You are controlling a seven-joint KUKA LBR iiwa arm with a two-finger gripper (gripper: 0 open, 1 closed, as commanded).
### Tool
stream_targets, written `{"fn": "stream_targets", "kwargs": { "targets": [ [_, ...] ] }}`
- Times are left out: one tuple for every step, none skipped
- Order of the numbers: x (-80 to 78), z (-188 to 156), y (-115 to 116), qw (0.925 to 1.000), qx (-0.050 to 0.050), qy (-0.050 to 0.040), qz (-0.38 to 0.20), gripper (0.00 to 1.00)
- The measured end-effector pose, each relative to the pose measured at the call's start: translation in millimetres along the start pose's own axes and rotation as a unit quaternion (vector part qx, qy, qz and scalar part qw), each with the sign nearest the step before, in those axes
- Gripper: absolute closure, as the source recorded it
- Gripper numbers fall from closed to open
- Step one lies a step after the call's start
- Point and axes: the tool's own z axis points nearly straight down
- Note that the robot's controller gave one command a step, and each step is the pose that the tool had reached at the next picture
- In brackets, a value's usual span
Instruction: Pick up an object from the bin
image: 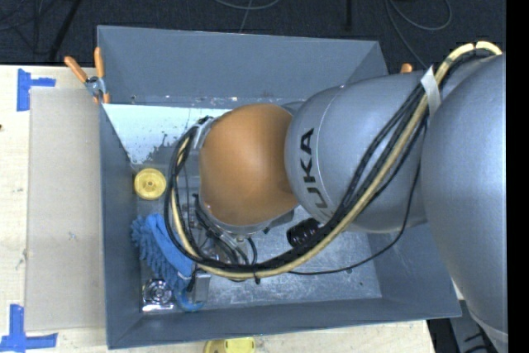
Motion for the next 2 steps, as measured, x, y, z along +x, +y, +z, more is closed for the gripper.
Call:
{"fn": "stream_targets", "kwargs": {
  "targets": [
    [-1.8,-4,-1,1.0000,-0.001,-0.0036,0.002,0.00],
    [-12.2,44,3,0.9998,-0.002,-0.0072,0.018,0.00]
  ]
}}
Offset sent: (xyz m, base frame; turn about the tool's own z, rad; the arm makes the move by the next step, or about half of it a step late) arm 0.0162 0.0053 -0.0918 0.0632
